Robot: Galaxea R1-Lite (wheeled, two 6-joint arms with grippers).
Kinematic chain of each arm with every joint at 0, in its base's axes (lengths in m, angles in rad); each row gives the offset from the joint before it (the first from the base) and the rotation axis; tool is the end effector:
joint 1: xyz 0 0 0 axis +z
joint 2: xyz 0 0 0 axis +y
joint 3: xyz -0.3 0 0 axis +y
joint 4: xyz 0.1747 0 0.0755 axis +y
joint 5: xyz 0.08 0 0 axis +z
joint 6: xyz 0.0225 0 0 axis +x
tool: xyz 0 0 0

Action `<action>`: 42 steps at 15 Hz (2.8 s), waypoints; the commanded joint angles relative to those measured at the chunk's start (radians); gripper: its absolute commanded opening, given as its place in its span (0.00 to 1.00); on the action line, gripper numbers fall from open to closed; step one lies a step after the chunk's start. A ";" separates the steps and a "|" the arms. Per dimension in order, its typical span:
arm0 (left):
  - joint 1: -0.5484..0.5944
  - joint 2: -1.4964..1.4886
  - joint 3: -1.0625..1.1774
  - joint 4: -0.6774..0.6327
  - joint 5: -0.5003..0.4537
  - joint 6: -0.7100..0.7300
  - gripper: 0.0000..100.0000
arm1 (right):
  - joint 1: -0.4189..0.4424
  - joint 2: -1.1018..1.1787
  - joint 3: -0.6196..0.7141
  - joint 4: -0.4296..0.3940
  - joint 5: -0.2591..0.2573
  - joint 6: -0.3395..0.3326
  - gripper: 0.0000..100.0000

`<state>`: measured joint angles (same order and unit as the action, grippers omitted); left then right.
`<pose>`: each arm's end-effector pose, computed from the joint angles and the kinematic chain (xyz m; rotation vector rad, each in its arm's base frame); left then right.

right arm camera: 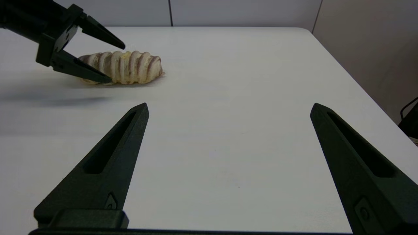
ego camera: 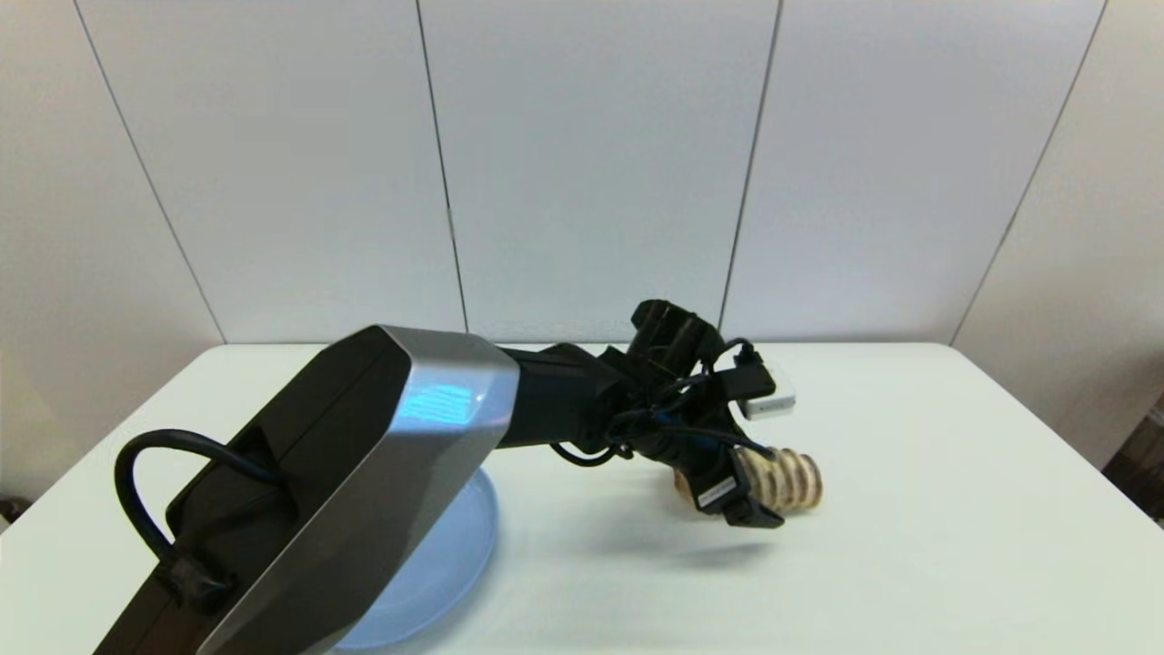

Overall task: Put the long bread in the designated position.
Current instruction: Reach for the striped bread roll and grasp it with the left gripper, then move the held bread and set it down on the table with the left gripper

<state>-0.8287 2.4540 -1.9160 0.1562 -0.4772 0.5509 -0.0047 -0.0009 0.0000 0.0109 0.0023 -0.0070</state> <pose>0.3285 -0.3736 0.1018 0.5794 0.3715 -1.4261 -0.0229 0.0002 0.0744 -0.0070 0.0100 -0.0024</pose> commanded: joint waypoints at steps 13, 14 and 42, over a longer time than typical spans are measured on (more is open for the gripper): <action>0.020 0.026 -0.011 -0.026 -0.001 0.034 0.00 | 0.000 0.001 0.000 0.000 0.001 -0.002 1.00; 0.025 0.014 -0.009 -0.021 -0.001 0.037 0.00 | 0.000 0.001 0.000 0.000 0.001 -0.002 1.00; 0.801 -0.205 0.084 0.674 -0.268 0.994 0.00 | 0.000 0.001 0.000 0.000 0.001 -0.002 1.00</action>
<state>-0.0345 2.1932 -1.8189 0.8274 -0.7351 1.5351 -0.0047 -0.0009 0.0000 0.0109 0.0028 -0.0072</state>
